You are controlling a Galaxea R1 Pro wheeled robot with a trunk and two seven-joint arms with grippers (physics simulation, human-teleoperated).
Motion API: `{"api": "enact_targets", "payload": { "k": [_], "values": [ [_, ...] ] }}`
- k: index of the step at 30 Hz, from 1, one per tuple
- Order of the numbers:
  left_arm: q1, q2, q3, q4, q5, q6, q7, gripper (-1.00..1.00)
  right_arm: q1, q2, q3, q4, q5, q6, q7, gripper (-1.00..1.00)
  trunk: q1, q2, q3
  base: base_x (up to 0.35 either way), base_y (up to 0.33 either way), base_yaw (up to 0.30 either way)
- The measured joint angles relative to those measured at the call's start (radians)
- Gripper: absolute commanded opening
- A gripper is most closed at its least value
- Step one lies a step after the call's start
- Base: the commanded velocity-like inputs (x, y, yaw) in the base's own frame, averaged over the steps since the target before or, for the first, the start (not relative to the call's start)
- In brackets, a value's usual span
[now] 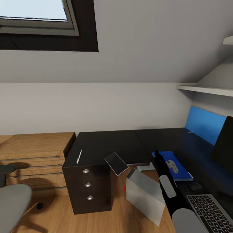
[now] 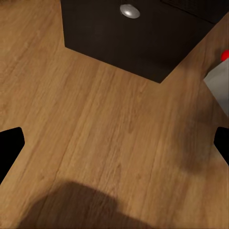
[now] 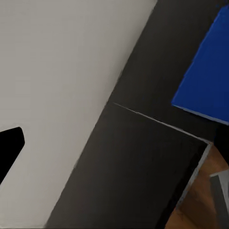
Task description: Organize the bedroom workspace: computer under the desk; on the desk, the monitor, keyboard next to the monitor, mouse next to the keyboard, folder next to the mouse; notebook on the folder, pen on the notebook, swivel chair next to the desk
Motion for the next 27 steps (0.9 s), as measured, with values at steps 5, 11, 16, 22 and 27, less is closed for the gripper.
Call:
{"api": "enact_targets", "payload": {
  "k": [5,11,16,22,27],
  "values": [
    [0.000,0.000,0.000,0.000,0.000,0.000,0.000,1.00,0.000,-0.002,0.048,-0.001,0.124,-0.001,-0.004,1.00,-0.019,0.035,0.016,0.000,0.000,0.000],
    [0.000,0.000,0.000,0.000,0.000,0.000,0.000,1.00,0.000,0.001,0.064,-0.001,0.226,0.008,-0.006,1.00,-0.042,0.077,0.034,0.000,0.000,0.000],
    [0.000,0.000,0.000,0.000,0.000,0.000,0.000,1.00,0.001,0.003,0.086,0.000,0.267,0.049,-0.006,1.00,-0.061,0.112,0.050,0.000,0.000,0.000],
    [0.000,0.000,0.000,0.000,0.000,0.000,0.000,1.00,0.001,0.001,0.097,-0.001,0.264,0.131,0.002,1.00,-0.084,0.154,0.069,0.000,0.000,0.000],
    [0.000,0.000,0.000,0.000,0.000,0.000,0.000,1.00,0.002,0.000,0.101,-0.011,0.208,0.211,0.026,1.00,-0.104,0.189,0.085,0.000,0.000,0.000]
  ]
}}
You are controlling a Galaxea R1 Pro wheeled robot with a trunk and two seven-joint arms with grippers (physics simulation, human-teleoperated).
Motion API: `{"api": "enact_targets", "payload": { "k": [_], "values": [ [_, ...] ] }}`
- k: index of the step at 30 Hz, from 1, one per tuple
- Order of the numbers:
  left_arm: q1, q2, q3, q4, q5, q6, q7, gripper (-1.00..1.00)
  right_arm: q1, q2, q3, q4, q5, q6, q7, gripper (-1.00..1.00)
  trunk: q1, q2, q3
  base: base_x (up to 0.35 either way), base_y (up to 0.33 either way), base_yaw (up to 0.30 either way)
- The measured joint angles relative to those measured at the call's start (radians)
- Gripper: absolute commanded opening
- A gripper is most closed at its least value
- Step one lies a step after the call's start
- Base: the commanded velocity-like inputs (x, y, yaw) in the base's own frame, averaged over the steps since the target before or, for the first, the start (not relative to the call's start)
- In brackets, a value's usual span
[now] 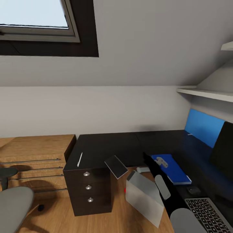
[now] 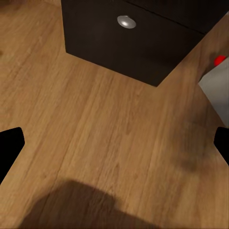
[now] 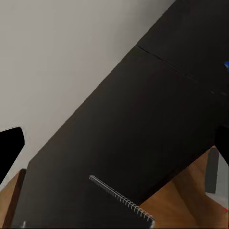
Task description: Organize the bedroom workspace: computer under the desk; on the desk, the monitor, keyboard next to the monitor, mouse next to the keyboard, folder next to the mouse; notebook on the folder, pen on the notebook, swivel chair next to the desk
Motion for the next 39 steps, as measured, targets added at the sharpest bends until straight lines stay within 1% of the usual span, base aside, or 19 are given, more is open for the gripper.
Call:
{"api": "enact_targets", "payload": {
  "k": [3,4,10,13,14,18,23,27,34,39],
  "values": [
    [0.000,0.000,0.000,0.000,0.000,0.000,0.000,1.00,0.000,-0.002,0.005,-0.006,-0.040,0.071,0.008,1.00,-0.012,0.021,0.009,0.000,0.000,0.000],
    [0.000,0.000,0.000,0.000,-0.001,0.000,0.000,1.00,0.000,-0.003,0.007,-0.010,-0.056,0.130,0.011,1.00,-0.015,0.028,0.013,0.000,0.000,0.000],
    [0.000,0.000,0.000,0.000,-0.001,0.000,0.000,1.00,0.000,-0.005,0.003,-0.041,-0.078,0.319,0.012,1.00,-0.038,0.070,0.031,0.000,0.000,0.000],
    [0.000,0.000,0.000,0.000,-0.001,0.000,0.000,1.00,0.000,-0.005,-0.003,-0.068,-0.083,0.372,0.006,1.00,-0.050,0.091,0.041,0.000,0.000,0.000],
    [0.000,0.000,0.000,0.000,-0.001,0.000,0.000,1.00,0.000,-0.005,-0.010,-0.082,-0.088,0.392,-0.001,1.00,-0.050,0.091,0.041,0.000,0.000,0.000],
    [0.000,0.000,0.000,0.000,-0.003,-0.001,0.000,1.00,0.000,-0.005,-0.025,-0.098,-0.104,0.417,-0.009,1.00,-0.050,0.091,0.041,0.000,0.000,0.000],
    [0.000,0.000,0.000,0.000,-0.009,-0.002,-0.001,1.00,0.001,-0.009,-0.032,-0.110,-0.119,0.434,-0.008,1.00,-0.050,0.091,0.041,0.000,0.000,0.000],
    [0.000,0.000,0.000,0.000,-0.020,-0.004,-0.002,1.00,0.007,-0.015,-0.034,-0.118,-0.123,0.440,0.012,1.00,-0.050,0.091,0.041,0.000,0.000,0.000],
    [0.000,0.000,0.000,0.000,-0.028,-0.006,-0.002,1.00,0.013,-0.022,-0.035,-0.118,-0.121,0.442,0.066,1.00,-0.050,0.091,0.041,0.000,0.000,0.000],
    [0.000,0.000,0.000,0.000,-0.029,-0.006,-0.002,1.00,0.014,-0.024,-0.035,-0.118,-0.120,0.441,0.076,1.00,-0.050,0.091,0.041,0.000,0.000,0.000]
  ]
}}
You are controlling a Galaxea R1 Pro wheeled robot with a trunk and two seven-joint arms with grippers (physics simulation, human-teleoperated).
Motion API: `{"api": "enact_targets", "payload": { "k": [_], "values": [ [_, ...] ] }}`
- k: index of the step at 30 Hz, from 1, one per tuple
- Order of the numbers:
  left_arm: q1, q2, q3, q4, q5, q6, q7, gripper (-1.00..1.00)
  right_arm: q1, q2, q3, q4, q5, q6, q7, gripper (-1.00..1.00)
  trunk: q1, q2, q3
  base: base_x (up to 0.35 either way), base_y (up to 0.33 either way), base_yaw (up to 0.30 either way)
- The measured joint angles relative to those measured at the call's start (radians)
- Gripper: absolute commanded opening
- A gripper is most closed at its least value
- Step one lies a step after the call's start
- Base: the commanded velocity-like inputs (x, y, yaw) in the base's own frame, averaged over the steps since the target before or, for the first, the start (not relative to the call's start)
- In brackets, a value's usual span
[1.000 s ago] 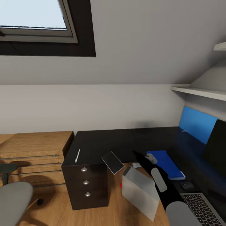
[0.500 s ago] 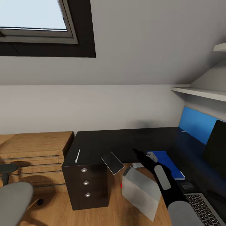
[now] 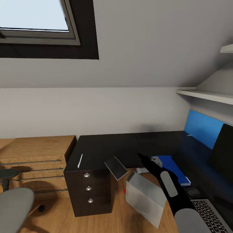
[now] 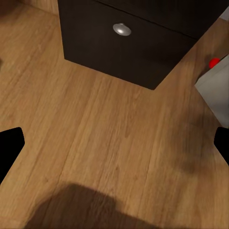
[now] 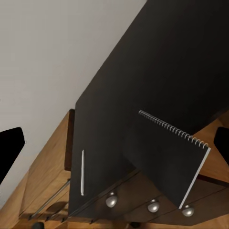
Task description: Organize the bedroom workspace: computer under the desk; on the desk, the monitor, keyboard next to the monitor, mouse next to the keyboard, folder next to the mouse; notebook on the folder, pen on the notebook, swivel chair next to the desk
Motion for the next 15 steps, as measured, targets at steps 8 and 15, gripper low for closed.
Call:
{"api": "enact_targets", "payload": {
  "k": [8,15],
  "values": [
    [0.000,0.000,0.000,0.000,-0.001,0.000,0.001,1.00,0.000,-0.001,-0.001,0.003,-0.004,0.000,0.005,1.00,0.000,0.000,0.000,0.000,0.000,0.000],
    [0.000,0.000,0.000,0.000,-0.002,0.000,0.000,1.00,0.000,0.000,-0.001,0.003,-0.006,0.001,0.006,1.00,0.000,0.000,0.000,0.000,0.000,0.000]
  ]
}}
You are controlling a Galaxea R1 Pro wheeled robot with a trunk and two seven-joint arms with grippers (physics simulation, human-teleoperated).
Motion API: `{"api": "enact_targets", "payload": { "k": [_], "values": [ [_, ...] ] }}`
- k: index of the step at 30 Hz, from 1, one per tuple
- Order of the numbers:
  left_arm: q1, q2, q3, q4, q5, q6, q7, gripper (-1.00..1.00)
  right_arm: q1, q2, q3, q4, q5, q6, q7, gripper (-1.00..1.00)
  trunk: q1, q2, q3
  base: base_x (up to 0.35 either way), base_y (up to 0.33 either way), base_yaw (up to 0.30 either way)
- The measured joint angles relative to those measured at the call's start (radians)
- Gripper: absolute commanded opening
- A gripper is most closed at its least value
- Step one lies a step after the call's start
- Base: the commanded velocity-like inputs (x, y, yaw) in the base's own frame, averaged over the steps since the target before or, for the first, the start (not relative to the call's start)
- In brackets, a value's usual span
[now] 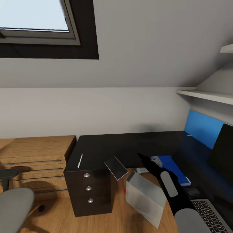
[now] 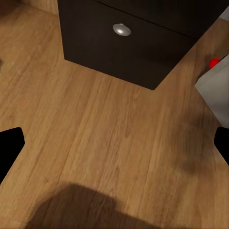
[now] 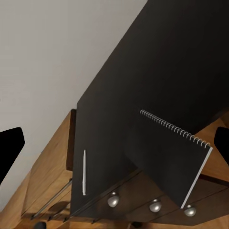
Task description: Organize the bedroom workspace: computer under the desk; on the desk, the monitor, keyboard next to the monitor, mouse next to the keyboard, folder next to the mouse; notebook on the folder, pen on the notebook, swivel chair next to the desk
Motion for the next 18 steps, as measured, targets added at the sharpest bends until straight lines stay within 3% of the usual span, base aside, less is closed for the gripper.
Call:
{"api": "enact_targets", "payload": {
  "k": [7,18],
  "values": [
    [0.000,0.001,0.001,0.000,0.000,0.000,0.000,1.00,0.000,0.000,0.000,0.001,0.001,-0.004,0.000,1.00,0.000,0.000,0.000,-0.056,0.006,0.000],
    [0.000,0.003,0.003,0.000,0.001,0.001,-0.002,1.00,0.000,0.000,0.000,0.003,0.004,-0.008,0.001,1.00,0.001,0.000,0.000,-0.312,0.107,0.000]
  ]
}}
